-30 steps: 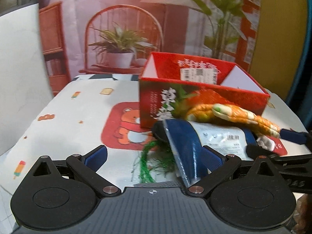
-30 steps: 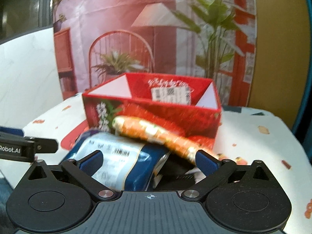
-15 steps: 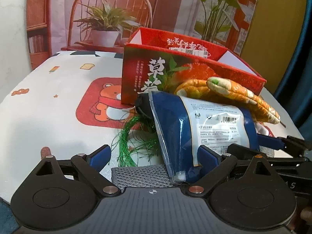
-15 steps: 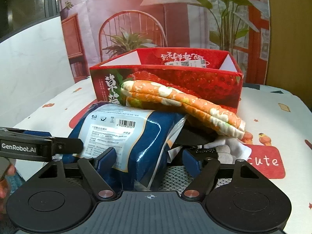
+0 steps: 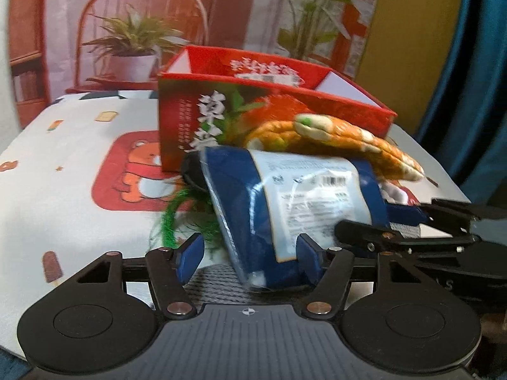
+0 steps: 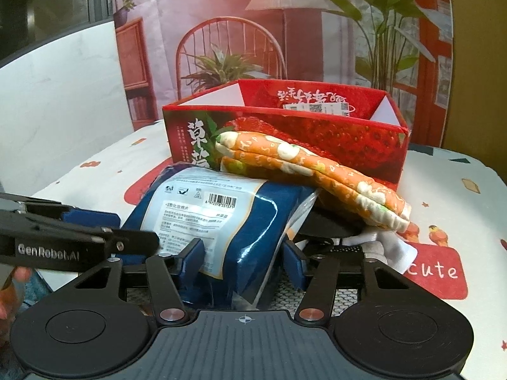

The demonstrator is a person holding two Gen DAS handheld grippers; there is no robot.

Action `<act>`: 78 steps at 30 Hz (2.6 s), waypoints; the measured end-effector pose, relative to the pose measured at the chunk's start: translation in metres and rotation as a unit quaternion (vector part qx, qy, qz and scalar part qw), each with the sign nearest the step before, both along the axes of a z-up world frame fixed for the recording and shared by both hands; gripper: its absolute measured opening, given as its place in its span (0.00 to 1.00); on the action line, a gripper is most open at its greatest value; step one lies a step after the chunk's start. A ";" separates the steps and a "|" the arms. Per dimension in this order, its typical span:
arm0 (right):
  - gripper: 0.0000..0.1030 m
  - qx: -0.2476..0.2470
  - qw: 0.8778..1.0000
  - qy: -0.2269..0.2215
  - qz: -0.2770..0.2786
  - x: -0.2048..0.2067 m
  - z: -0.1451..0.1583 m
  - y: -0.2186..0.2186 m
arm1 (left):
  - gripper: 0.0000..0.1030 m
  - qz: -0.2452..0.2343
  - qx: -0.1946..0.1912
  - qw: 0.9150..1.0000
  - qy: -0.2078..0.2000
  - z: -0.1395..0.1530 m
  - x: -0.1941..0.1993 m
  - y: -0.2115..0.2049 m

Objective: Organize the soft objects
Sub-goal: 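Lower the right gripper onto the blue-and-white wrapped package and close, then lift the blue package with the right gripper and carry it over the red box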

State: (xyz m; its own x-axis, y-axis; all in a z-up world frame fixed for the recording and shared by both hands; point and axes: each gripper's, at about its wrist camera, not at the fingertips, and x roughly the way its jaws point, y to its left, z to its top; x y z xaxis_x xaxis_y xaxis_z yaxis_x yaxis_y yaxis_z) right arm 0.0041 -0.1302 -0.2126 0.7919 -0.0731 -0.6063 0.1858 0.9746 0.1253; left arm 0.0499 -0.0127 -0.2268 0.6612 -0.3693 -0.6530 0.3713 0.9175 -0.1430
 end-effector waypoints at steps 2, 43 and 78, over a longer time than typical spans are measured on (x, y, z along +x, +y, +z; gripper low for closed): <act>0.50 0.003 1.000 -0.001 -0.001 0.000 0.000 -0.001 | 0.64 -0.005 -0.006 1.000 0.006 -0.003 0.001 0.000; 0.42 -0.056 0.988 -0.134 0.047 -0.012 0.065 0.013 | 0.36 -0.010 -0.115 0.985 -0.128 0.070 -0.030 0.025; 0.42 -0.053 0.995 -0.082 0.038 0.150 0.078 -0.124 | 0.37 -0.036 -0.072 0.996 -0.048 0.078 0.179 -0.048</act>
State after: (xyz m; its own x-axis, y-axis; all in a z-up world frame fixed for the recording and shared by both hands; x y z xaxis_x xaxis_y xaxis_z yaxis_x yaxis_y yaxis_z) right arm 0.1545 -0.2544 -0.1345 0.8849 -0.0651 -0.4611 0.0959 0.9944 0.0436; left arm 0.2288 -0.0605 -0.1485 0.6868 -0.5023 -0.5254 0.4529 0.8610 -0.2313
